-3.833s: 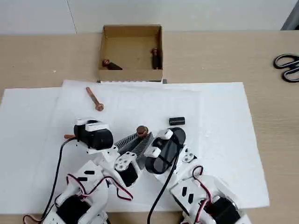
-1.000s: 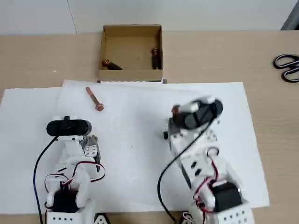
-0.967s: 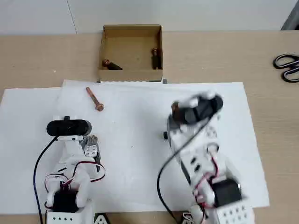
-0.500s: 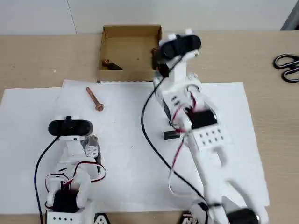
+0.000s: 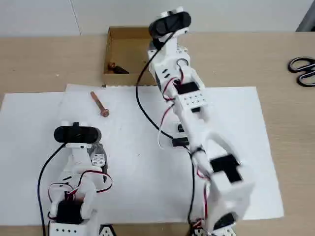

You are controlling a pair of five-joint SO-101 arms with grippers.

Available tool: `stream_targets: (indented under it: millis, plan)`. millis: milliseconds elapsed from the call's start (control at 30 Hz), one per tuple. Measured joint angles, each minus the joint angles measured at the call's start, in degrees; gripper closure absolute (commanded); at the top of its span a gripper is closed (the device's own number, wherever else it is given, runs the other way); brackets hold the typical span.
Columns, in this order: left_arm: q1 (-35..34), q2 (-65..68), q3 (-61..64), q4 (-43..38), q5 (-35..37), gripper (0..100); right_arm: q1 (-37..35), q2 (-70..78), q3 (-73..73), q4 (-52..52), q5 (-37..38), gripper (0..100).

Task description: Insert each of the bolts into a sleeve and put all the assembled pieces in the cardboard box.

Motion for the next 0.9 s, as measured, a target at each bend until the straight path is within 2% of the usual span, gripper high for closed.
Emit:
stream_targets:
  millis: [233,367,467,733,900]
  plan:
    - [0.0,0.0,0.0,0.0,0.0,99,0.0,18.6,-15.9,-1.1,0.1,98.7]
    - [0.0,0.0,0.0,0.0,0.0,99,-0.8,23.9,-20.6,2.9,4.0,86.8]
    - [0.0,0.0,0.0,0.0,0.0,99,-2.3,24.5,-21.4,6.5,5.0,80.1]
    - [0.0,0.0,0.0,0.0,0.0,99,-2.5,24.0,-23.0,13.3,5.4,80.1]
    - [0.0,0.0,0.0,0.0,0.0,99,-2.5,17.1,-23.0,24.2,5.4,80.1]
